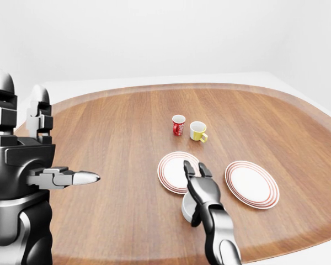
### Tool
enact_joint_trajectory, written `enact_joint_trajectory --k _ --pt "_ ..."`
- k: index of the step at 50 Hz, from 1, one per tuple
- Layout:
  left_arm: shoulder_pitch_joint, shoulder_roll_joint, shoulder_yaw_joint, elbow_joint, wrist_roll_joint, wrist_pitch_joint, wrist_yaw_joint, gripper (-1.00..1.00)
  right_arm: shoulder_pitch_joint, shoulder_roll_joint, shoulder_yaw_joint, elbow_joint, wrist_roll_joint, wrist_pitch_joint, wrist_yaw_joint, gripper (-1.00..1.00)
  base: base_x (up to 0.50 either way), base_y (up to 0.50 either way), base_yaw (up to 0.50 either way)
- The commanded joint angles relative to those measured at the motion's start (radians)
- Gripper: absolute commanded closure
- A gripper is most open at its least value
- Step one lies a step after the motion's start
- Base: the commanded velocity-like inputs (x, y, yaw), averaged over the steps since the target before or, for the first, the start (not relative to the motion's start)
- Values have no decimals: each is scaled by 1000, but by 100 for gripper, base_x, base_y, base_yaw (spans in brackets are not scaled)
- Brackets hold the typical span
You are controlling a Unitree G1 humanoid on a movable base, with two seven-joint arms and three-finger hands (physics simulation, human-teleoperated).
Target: Put the white mug on the left plate.
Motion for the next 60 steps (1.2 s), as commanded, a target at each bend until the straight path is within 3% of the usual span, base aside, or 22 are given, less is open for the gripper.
enact_joint_trajectory --k 1,46,60 --pt "-1 1 3 -2 -2 0 0 -100 -2 1 15 6 -6 0 0 -100 0 0 0" --pt "6 -1 1 6 1 0 -1 -100 -4 -9 60 121 9 0 -51 -100 0 0 0" --pt "7 -2 1 6 2 0 -1 -100 -4 -16 51 133 19 0 -8 -100 0 0 0"
